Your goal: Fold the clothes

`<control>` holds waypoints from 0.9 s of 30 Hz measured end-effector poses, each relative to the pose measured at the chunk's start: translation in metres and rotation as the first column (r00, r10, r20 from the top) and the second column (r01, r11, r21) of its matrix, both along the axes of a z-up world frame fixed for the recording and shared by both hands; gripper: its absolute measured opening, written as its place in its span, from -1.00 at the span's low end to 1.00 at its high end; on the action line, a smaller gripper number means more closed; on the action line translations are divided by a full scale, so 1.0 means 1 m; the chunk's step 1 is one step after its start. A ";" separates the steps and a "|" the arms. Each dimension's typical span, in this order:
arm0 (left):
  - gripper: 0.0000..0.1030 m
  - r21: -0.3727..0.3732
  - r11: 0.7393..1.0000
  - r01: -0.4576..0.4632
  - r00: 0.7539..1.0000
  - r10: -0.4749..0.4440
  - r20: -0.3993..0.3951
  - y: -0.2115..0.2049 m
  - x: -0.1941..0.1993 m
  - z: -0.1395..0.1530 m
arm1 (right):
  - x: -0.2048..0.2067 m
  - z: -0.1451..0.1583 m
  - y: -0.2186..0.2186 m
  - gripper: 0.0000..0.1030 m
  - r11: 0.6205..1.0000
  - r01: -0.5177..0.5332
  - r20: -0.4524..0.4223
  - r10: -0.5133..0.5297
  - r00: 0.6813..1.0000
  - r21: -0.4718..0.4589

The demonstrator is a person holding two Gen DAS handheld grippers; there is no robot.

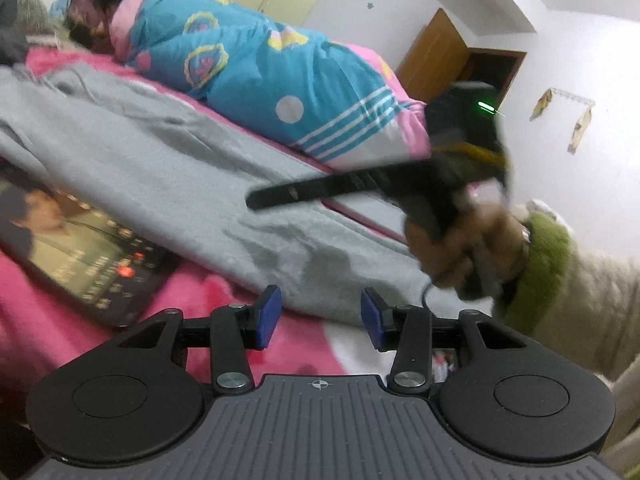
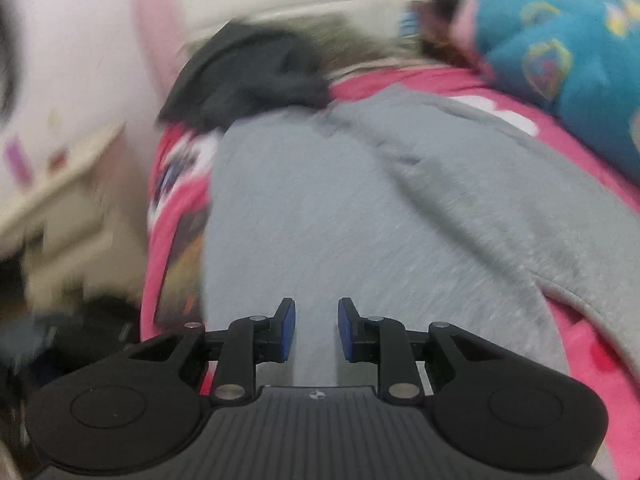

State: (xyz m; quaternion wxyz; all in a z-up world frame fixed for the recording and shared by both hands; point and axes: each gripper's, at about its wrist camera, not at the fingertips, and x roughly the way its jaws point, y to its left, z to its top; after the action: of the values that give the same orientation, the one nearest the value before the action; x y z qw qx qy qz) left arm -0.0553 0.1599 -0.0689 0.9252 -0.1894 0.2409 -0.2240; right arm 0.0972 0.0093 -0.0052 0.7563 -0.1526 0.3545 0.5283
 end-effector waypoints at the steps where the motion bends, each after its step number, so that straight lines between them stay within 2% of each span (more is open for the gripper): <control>1: -0.14 0.014 1.000 -0.010 1.000 0.010 -0.005 -0.001 -0.002 0.000 | 0.002 0.001 0.002 -0.52 1.000 0.002 0.004 -0.002 1.000 0.005; 3: -0.14 0.030 0.999 -0.034 0.999 0.035 -0.009 -0.001 -0.005 0.001 | 0.005 0.003 0.007 -0.52 1.000 0.006 0.013 -0.006 1.000 0.016; 9: -0.14 -0.018 0.991 -0.136 0.991 0.136 0.006 0.026 -0.008 0.007 | 0.015 0.010 0.022 -0.53 0.999 0.017 0.039 -0.019 0.999 0.047; 12: -0.14 -0.037 0.968 -0.248 0.968 0.249 0.027 0.047 -0.007 0.011 | 0.020 0.013 0.030 -0.52 0.998 0.022 0.051 -0.025 0.998 0.062; 15: -0.14 -0.096 0.900 -0.425 0.903 0.429 0.025 0.077 -0.007 0.016 | 0.031 0.003 0.052 -0.52 0.997 0.047 0.036 -0.049 0.998 0.057; 16: -0.14 -0.118 0.861 -0.495 0.867 0.498 0.003 0.090 -0.007 0.016 | 0.035 -0.002 0.061 -0.52 0.997 0.058 0.027 -0.060 0.998 0.052; 19: -0.14 -0.145 0.699 -0.700 0.714 0.693 -0.103 0.129 0.002 0.012 | 0.049 -0.018 0.090 -0.52 0.995 0.091 0.001 -0.091 0.996 0.037; 22: -0.14 -0.202 0.579 -0.790 0.612 0.768 -0.189 0.164 0.008 0.004 | 0.052 -0.029 0.110 -0.51 0.994 0.098 -0.019 -0.097 0.995 0.038; 24: -0.14 -0.223 0.545 -0.808 0.585 0.786 -0.199 0.180 0.014 0.005 | 0.048 -0.021 0.104 -0.53 0.995 0.035 -0.084 -0.027 0.996 0.096; 25: -0.12 -0.214 0.546 -0.810 0.583 0.788 -0.197 0.186 0.020 0.008 | 0.048 -0.017 0.101 -0.53 0.991 0.014 -0.122 0.003 0.993 0.132; 27: -0.01 -0.184 0.561 -0.807 0.590 0.783 -0.197 0.194 0.035 0.014 | 0.053 -0.012 0.103 -0.53 0.990 0.035 -0.094 -0.022 0.995 0.139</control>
State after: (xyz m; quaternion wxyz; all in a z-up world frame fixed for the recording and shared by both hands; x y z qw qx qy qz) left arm -0.0203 0.3543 -0.0552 0.8819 -0.4042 0.1414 0.1973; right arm 0.1498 0.1124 -0.0176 0.7554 -0.0693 0.3529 0.5477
